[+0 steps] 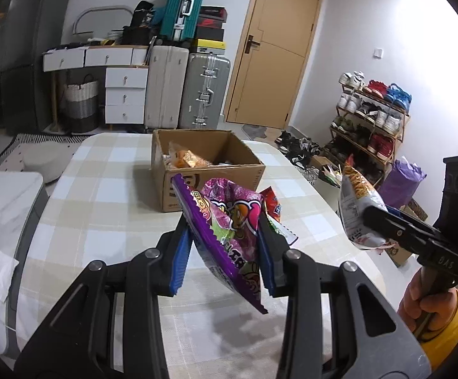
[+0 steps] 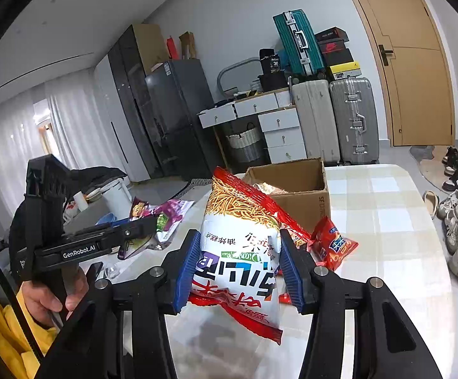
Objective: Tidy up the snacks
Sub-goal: 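Carry the candy bag and noodle snack bag over the box with both grippers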
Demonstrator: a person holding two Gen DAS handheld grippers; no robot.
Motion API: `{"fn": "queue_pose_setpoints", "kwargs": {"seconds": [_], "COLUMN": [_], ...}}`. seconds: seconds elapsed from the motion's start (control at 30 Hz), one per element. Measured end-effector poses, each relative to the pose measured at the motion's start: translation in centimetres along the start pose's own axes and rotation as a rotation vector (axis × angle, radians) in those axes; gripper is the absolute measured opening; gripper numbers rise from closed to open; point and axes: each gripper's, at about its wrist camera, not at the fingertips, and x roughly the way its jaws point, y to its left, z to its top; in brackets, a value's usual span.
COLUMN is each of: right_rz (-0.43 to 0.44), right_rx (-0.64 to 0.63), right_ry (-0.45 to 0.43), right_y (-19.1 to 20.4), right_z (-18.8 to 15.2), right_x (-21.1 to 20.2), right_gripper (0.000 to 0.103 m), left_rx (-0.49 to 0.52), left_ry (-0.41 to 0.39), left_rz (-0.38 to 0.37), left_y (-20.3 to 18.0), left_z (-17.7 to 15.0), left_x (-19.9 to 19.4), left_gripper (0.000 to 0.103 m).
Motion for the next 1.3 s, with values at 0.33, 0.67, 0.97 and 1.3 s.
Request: {"fn": "queue_pose_setpoints", "kwargs": {"seconds": [0.33, 0.67, 0.97, 1.3], "right_rz": [0.018, 0.098, 0.073, -0.003], "right_rx": [-0.012, 0.009, -0.010, -0.001], "right_ry": [-0.071, -0.096, -0.004, 0.156], "right_y": [-0.4, -2.4, -4.4, -9.0], "right_z": [4.0, 13.0, 19.4, 18.7], "right_x": [-1.0, 2.5, 12.4, 23.6], "right_gripper": [0.049, 0.049, 0.050, 0.050], "left_rx": [0.057, 0.055, 0.047, 0.019], "left_ry": [-0.049, -0.061, 0.013, 0.180], "left_rz": [0.003, 0.039, 0.051, 0.038], "left_y": [-1.3, 1.4, 3.5, 4.9], "left_z": [4.0, 11.4, 17.6, 18.8], "left_x": [-1.7, 1.2, 10.1, 23.4], "left_gripper": [0.034, 0.034, 0.034, 0.034]}}
